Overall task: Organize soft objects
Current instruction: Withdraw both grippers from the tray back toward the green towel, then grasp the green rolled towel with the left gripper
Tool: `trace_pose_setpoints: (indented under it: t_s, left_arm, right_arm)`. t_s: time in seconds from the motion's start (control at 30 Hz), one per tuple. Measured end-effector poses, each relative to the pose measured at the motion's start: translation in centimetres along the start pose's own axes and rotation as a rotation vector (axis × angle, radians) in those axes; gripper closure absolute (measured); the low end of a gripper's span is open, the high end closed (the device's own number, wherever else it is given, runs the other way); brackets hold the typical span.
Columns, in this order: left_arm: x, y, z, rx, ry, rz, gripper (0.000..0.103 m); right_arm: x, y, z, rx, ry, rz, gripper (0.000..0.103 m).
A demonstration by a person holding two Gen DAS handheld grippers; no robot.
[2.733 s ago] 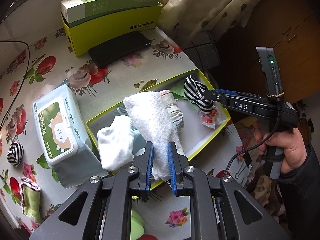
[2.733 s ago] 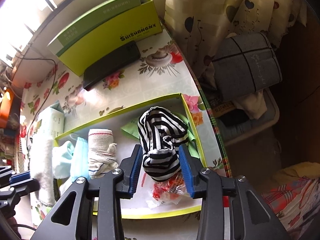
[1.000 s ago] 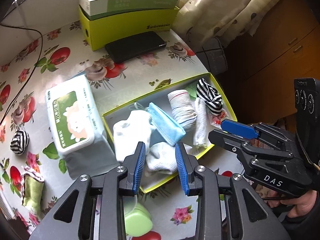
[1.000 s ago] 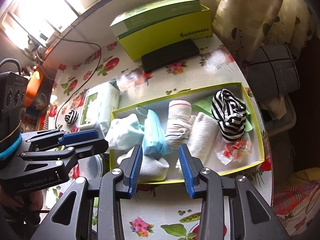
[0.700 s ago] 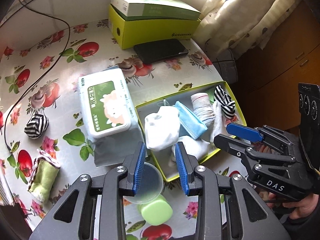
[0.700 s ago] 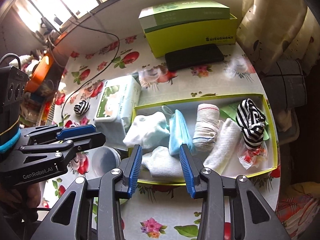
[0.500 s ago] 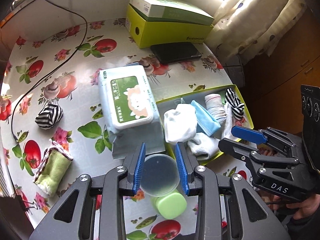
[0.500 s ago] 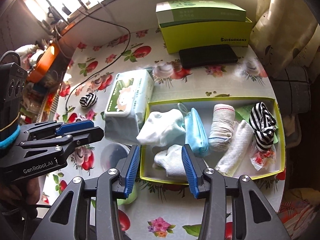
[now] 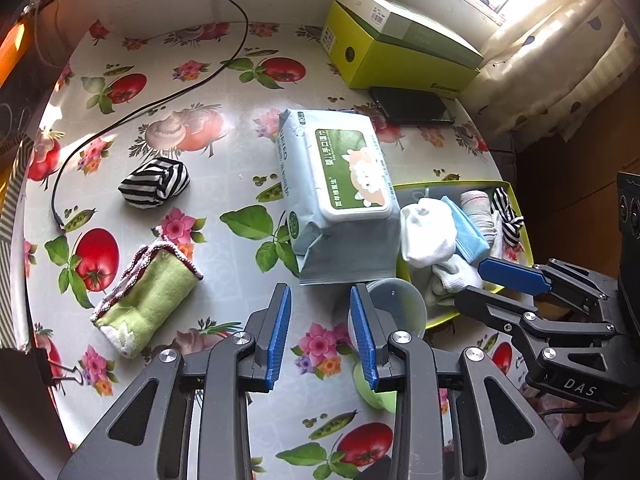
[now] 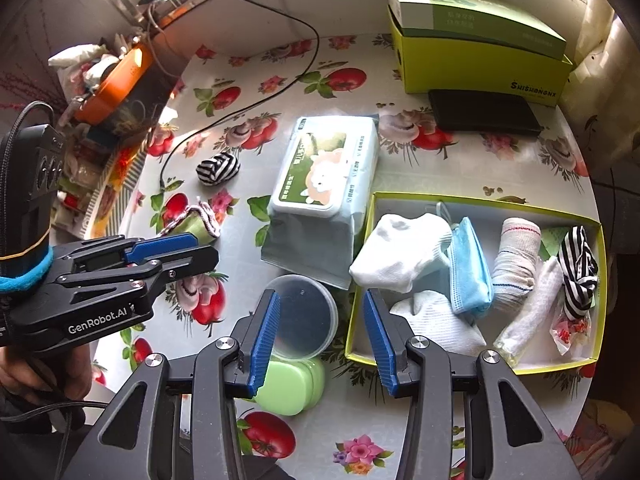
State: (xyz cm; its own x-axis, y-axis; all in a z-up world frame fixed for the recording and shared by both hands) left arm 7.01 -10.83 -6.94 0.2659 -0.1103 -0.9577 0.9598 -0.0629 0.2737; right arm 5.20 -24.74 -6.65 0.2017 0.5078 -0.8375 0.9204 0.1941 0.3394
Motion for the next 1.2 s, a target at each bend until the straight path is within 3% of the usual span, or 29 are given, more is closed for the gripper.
trace_pose_setpoints:
  t_s: [0.7, 1.2]
  left_arm:
    - [0.5, -1.1, -4.2, -0.069, 0.027, -0.015, 0.071]
    - [1.0, -2.3, -10.3, -0.159, 0.062, -0.028, 0.071]
  right_arm:
    - [2.4, 0.8, -3.1, -0.060, 0.034, -0.047, 0.056]
    - [4.7, 1.6, -5.2, -0.103, 0.078, -0.086, 0.056]
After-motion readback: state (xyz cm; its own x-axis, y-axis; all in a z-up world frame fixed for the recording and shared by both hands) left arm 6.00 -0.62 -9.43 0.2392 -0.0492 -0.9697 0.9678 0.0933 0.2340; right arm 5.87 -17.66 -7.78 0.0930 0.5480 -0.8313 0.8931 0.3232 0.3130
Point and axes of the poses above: each gripper's, at about its wrist camera, not at the fingertips, and x roughly the way its jaws point, z to its right, y to its top, the point moved 5 cm from there along x, roughly the way its jaws point, and after that the axes turned 10 degrees about y, right-handed, at the moved point
